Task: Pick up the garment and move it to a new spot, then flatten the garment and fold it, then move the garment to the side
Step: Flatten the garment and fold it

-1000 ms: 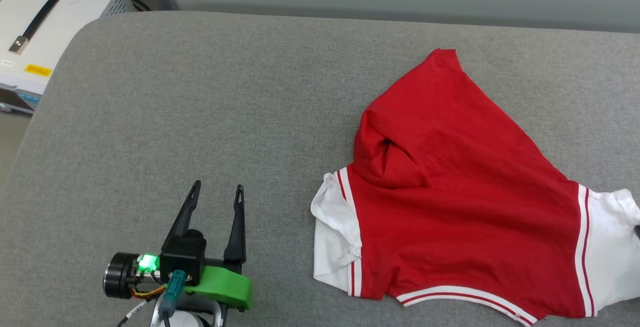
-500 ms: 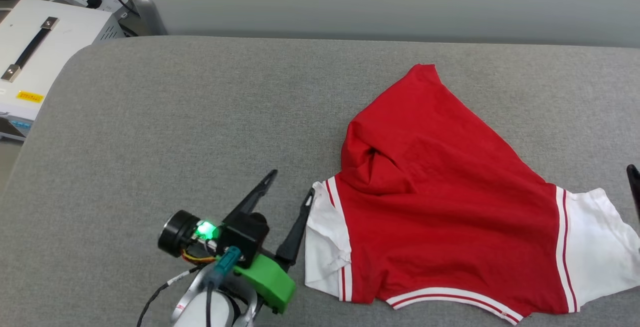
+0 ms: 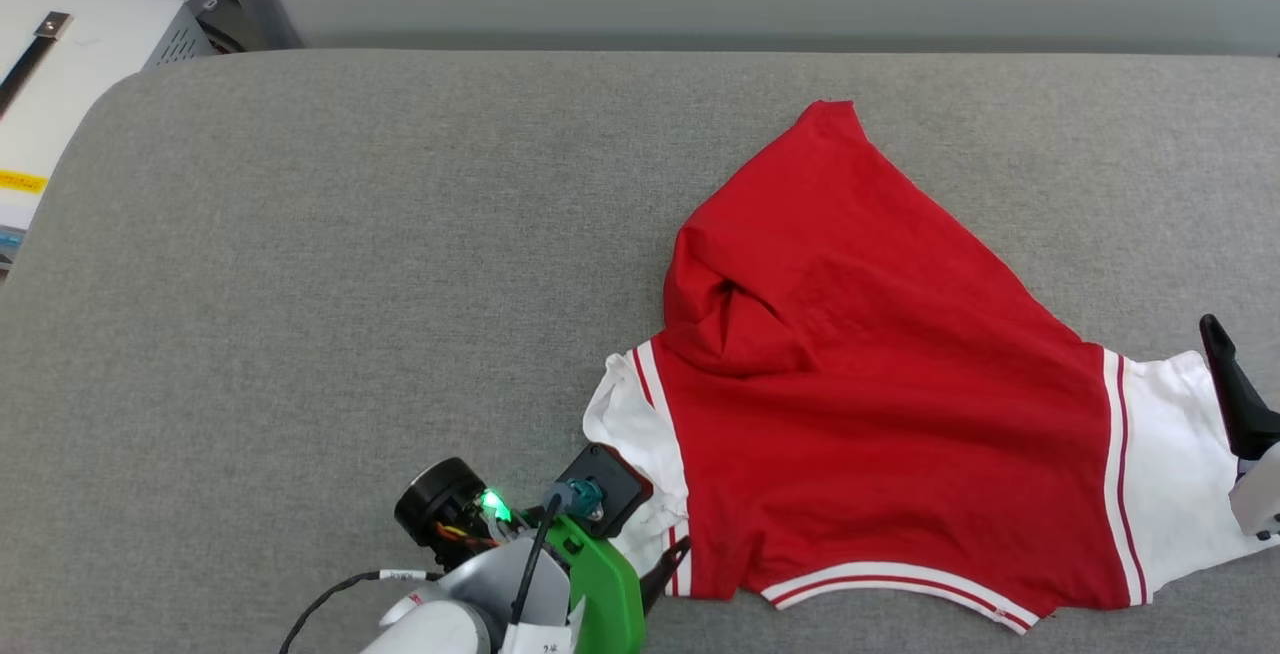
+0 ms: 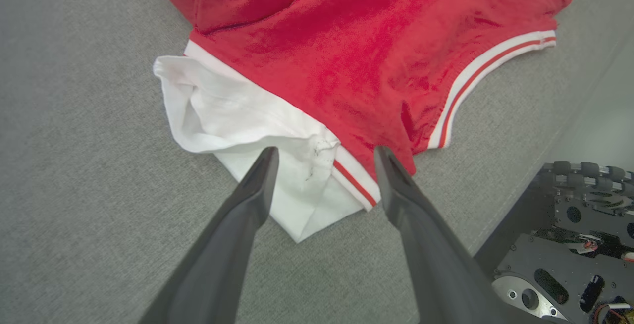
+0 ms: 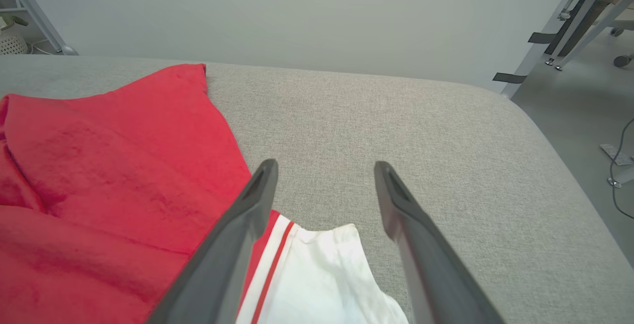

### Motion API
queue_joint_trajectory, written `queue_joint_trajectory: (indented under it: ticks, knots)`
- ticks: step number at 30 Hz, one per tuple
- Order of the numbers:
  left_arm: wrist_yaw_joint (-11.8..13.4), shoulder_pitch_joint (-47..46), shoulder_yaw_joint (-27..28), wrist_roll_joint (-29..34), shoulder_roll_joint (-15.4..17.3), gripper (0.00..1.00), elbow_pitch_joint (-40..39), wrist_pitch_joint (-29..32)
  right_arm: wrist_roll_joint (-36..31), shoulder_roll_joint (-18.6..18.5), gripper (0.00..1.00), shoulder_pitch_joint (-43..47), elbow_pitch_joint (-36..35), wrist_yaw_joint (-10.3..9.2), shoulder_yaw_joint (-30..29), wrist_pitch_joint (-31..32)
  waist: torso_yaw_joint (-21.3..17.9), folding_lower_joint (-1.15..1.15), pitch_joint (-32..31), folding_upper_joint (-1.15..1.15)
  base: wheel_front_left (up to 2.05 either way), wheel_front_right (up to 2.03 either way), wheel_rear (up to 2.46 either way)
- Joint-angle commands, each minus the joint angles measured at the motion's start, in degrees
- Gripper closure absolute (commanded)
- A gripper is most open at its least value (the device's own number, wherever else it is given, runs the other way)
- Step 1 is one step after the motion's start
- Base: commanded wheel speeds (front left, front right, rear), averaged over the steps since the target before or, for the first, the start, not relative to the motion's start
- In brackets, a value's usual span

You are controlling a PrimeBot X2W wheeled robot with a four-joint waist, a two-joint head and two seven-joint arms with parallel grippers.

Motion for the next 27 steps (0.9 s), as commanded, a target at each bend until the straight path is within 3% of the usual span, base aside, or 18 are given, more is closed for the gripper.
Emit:
queue_joint_trajectory:
  ticks: [1,8,17,18,19,23,27]
  knots:
    - [-0.1,-1.9,-0.7,-1.1,1.3,0.00,-0.5,1.3,-0.8,0.7,0.00,0.8,-1.1,-0.05,-0.4,0.7,-0.9,0.00,1.3,0.00,0.00,0.00,0.00]
    - [-0.1,-6.2,-5.2,-3.3,4.6,0.00,1.2,4.1,-2.2,2.8,0.00,-0.4,-4.8,-0.05,-0.4,2.9,-3.5,0.00,5.8,0.00,0.00,0.00,0.00]
    - [-0.1,-9.9,-10.3,-4.3,5.6,0.00,8.5,4.4,-2.3,3.6,0.00,-2.1,-4.4,-0.05,1.0,2.5,-5.1,0.00,9.3,0.00,0.00,0.00,0.00]
    - [-0.1,-10.4,-10.6,-4.1,5.7,0.41,9.5,3.7,-2.2,3.6,0.00,-2.2,-4.1,-0.05,1.1,2.3,-5.2,0.00,9.4,0.00,0.00,0.00,0.00]
    - [-0.1,-10.6,-10.8,-3.9,5.8,1.00,10.2,3.2,-2.2,3.5,0.00,-2.3,-3.9,-0.05,1.2,2.2,-5.2,0.00,9.5,0.00,0.00,0.00,0.00]
    - [-0.1,-10.9,-10.3,-4.5,5.1,1.00,11.5,-0.9,-1.9,3.3,0.00,-2.3,-2.8,-0.05,1.1,1.5,-4.7,0.00,8.6,0.00,0.00,0.00,0.00]
    - [1.8,-10.7,-8.3,-4.2,4.5,1.00,9.9,-6.4,-1.6,3.1,0.00,-1.3,-1.7,-0.05,0.4,0.8,-3.3,0.00,6.5,0.00,0.00,0.00,0.00]
